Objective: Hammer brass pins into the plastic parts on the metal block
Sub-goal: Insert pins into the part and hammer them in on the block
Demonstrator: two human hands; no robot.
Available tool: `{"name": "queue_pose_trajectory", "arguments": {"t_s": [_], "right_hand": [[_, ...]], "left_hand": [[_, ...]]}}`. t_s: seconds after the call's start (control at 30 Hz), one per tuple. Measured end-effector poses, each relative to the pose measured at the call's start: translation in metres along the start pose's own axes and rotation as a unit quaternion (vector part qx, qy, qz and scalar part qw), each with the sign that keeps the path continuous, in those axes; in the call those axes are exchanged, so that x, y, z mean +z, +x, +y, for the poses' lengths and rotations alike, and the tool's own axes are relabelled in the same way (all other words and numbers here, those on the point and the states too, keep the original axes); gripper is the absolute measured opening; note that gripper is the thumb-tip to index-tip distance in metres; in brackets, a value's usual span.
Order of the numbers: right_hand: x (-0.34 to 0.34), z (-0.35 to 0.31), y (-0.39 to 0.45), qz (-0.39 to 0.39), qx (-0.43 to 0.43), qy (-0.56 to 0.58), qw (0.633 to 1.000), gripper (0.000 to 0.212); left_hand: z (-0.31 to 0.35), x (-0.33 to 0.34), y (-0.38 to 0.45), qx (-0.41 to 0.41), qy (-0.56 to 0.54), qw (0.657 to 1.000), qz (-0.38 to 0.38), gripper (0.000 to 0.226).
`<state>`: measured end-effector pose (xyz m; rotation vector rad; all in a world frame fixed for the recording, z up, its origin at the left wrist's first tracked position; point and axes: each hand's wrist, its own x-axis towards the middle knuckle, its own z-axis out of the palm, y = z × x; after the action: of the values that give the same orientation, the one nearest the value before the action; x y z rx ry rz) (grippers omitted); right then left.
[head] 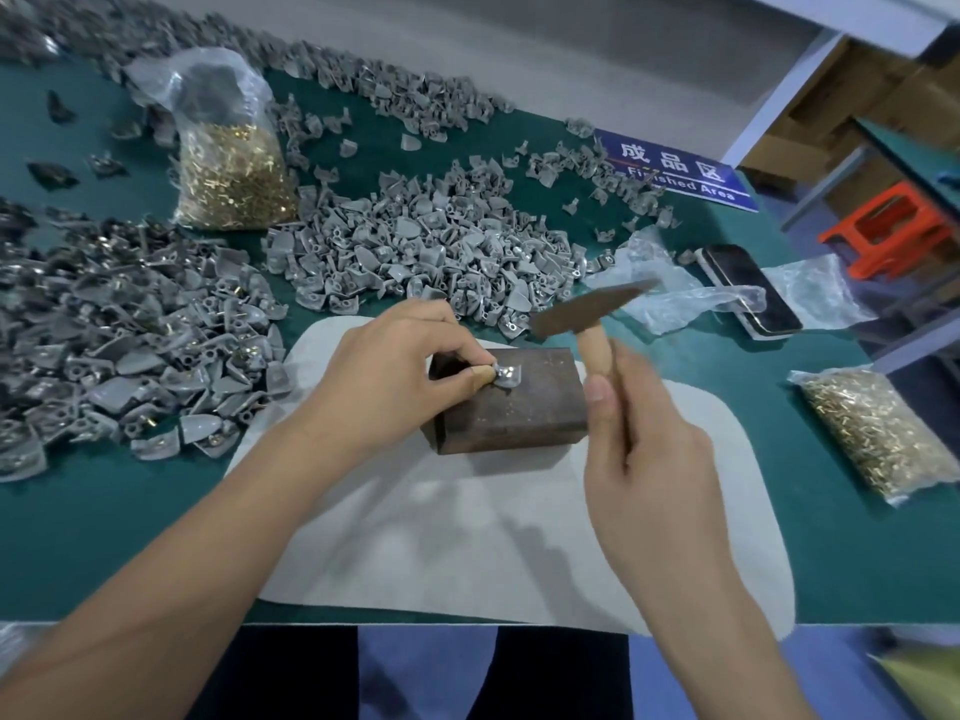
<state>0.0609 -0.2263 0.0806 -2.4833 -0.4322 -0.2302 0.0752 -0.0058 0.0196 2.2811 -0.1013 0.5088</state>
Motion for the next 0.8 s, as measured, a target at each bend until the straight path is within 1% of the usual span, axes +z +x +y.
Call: {"name": "queue_pose_trajectory", "arguments": {"t_s": [0.03,0.07,0.1,0.2,0.3,0.43,0.53,0.6,0.7,0.73,0.8], "right_hand": [[0.001,0.001,0.0,-0.053,0.007,-0.024,0.998,0.039],[0.002,0.003,0.0,-0.082,0.01,-0.037,0.996,0.039],[0.002,0.005,0.0,-0.085,0.012,-0.038,0.996,0.037],[-0.002,0.01,0.001,-0.045,0.02,-0.002,0.999,0.036],[-0.006,0.015,0.002,-0.022,0.03,0.006,0.999,0.035],[-0.011,0.018,0.003,0.001,0.029,0.015,0.999,0.03],[-0.008,0.014,0.001,0.02,0.023,0.03,0.999,0.033],[-0.005,0.011,-0.001,-0.002,0.026,0.039,0.999,0.035],[-0.005,0.011,0.0,-0.084,0.017,-0.004,0.996,0.031],[-0.007,0.011,0.001,-0.089,0.012,-0.02,0.996,0.031],[-0.01,0.011,0.002,-0.045,0.008,-0.009,0.999,0.033]], "left_hand": [[0.0,0.0,0.0,0.0,0.001,1.0,0.001,0.003],[-0.001,0.0,0.0,-0.001,0.002,1.0,0.004,0.003],[-0.001,0.0,0.0,-0.001,0.004,1.0,0.005,0.003],[0.0,0.001,0.0,-0.002,0.002,1.0,0.002,0.006],[-0.001,0.001,0.0,-0.007,-0.007,1.0,-0.006,0.01],[-0.001,0.0,0.001,-0.007,-0.016,1.0,-0.013,0.006],[-0.001,0.0,0.001,-0.007,-0.019,1.0,-0.015,0.006],[-0.003,0.001,0.001,-0.005,-0.015,1.0,-0.013,0.008],[-0.002,0.001,0.001,-0.002,-0.019,1.0,-0.012,0.017],[-0.002,0.001,0.001,0.0,-0.02,1.0,-0.012,0.019],[-0.002,0.001,0.001,0.004,-0.018,1.0,-0.014,0.016]]}}
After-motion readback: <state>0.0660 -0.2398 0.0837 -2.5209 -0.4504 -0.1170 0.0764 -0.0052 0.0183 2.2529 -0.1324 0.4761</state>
